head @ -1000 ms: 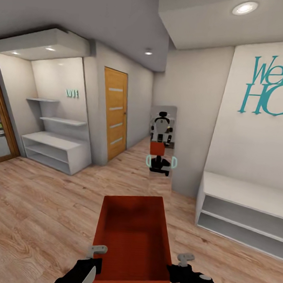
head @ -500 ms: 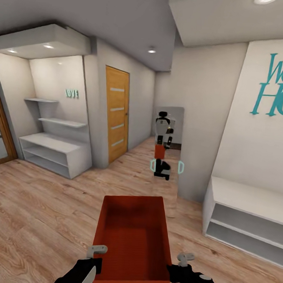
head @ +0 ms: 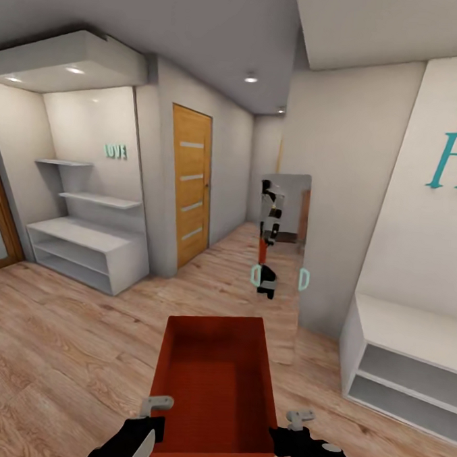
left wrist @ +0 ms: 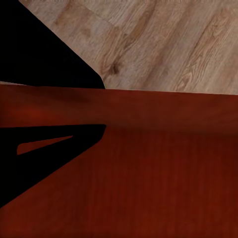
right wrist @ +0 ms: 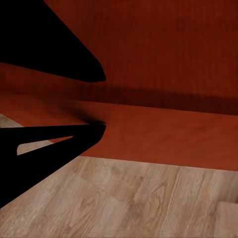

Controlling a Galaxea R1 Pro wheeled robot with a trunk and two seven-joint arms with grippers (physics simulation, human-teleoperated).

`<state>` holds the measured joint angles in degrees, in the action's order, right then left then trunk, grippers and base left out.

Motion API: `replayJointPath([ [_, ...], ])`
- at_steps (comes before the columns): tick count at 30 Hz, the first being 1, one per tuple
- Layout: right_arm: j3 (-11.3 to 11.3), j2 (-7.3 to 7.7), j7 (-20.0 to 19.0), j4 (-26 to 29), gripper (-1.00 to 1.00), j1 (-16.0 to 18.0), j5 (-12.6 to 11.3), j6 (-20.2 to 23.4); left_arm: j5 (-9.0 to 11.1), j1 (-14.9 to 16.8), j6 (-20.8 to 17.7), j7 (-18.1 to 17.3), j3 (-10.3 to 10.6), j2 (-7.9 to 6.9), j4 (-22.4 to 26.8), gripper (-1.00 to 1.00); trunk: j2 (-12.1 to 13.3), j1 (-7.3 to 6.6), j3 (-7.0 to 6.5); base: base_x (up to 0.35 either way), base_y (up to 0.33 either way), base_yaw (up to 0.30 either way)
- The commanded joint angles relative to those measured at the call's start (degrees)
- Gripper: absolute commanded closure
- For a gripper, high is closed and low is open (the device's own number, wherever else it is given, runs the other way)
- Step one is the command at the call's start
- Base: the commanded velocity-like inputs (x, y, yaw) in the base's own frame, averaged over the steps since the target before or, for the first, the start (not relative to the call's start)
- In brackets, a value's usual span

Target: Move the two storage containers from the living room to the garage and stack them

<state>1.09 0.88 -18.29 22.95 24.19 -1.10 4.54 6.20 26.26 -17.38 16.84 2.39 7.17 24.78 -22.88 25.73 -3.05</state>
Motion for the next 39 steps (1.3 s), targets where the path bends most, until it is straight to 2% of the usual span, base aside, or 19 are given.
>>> replayJointPath([
  [1,-0.3,0.1,-1.14,-0.01,1.0,-0.02,-0.22,0.47,1.03,0.02,0.24,-0.67,-1.6,-2.86,2.29,1.0,-0.04,0.05,0.03,0.325,0.149,0.0],
  [39,-0.3,0.09,-1.14,-0.01,1.0,-0.02,-0.18,0.47,1.09,0.02,0.24,-0.67,-1.69,-2.86,2.29,1.0,-0.04,0.05,0.03,0.317,0.173,0.0],
])
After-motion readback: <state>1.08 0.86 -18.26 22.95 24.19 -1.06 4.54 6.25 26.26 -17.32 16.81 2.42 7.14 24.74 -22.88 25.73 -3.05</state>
